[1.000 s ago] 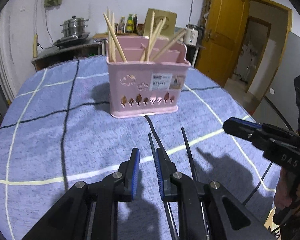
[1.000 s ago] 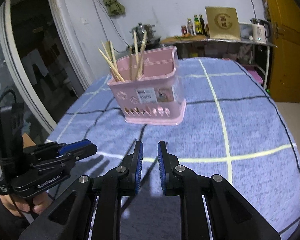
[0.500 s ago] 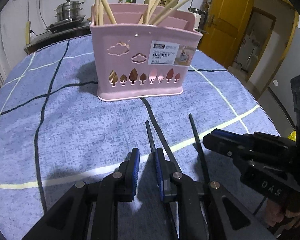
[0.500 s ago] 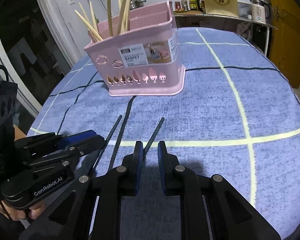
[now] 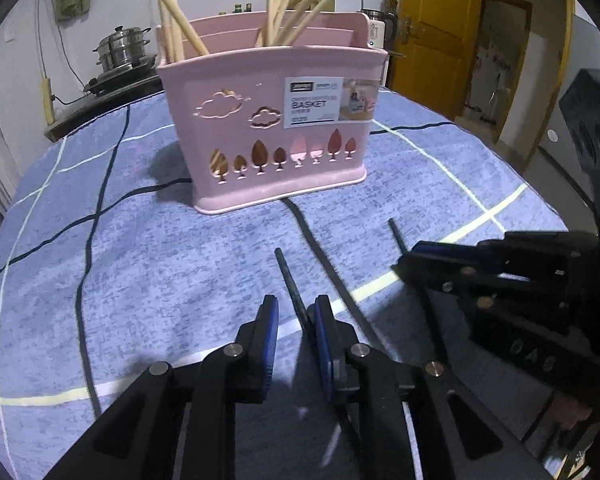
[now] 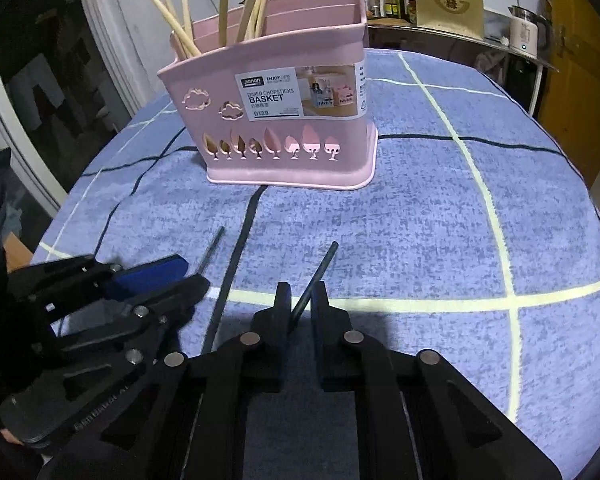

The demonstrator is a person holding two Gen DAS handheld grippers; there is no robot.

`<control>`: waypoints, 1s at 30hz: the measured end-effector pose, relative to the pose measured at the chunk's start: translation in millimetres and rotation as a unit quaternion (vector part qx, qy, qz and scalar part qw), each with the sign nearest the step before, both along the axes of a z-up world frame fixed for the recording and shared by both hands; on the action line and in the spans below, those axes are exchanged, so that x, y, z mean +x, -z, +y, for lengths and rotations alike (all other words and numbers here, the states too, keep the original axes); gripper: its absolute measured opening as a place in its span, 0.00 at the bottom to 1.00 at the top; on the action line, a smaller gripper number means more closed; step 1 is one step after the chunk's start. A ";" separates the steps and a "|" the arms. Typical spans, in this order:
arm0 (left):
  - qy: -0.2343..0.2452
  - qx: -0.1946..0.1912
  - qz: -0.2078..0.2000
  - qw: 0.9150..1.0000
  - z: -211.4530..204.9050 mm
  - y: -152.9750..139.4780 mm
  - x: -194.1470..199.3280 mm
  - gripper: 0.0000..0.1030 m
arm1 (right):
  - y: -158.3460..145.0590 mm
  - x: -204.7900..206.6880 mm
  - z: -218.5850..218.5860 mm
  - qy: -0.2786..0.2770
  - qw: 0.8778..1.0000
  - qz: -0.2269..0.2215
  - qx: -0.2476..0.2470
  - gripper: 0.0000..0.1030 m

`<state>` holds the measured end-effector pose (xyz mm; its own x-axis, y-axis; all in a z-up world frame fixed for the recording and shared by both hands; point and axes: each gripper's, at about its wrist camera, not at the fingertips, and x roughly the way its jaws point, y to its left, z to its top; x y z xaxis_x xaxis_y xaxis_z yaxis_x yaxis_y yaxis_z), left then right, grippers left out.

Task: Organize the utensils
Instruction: 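Lower both open tools to the dark chopsticks lying on the cloth, then close the left tool on a dark chopstick while the right tool grasps another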

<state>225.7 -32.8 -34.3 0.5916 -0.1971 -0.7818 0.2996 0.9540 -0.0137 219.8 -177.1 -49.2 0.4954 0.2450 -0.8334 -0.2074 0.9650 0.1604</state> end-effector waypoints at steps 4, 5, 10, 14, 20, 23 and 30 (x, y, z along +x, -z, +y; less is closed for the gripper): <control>-0.008 0.006 0.001 1.000 15.9 -1.1 -3.1 0.11 | -0.2 1.3 -0.1 -0.018 1.000 0.003 -0.013 0.10; -0.011 0.005 0.002 1.000 20.6 -1.4 -3.8 0.11 | -0.5 1.7 -0.1 -0.028 0.999 0.003 -0.019 0.10; -0.033 0.012 0.005 0.999 48.4 -2.0 -8.5 0.11 | -0.8 5.4 -4.7 -0.061 0.997 0.004 -0.039 0.10; -0.048 -0.001 0.018 0.999 61.8 -2.6 -6.6 0.11 | 0.5 9.8 -10.0 -0.058 0.998 0.009 -0.035 0.10; -0.082 0.007 0.035 0.996 53.3 -4.4 1.7 0.15 | 1.2 14.1 -2.0 -0.025 0.998 0.019 -0.046 0.10; -0.096 0.012 0.037 0.995 48.7 -4.0 4.3 0.16 | 0.9 15.6 3.0 -0.015 0.998 0.021 -0.059 0.10; -0.118 0.011 0.036 0.992 44.9 -3.6 6.4 0.12 | 0.8 17.1 3.1 -0.008 0.999 0.018 -0.051 0.08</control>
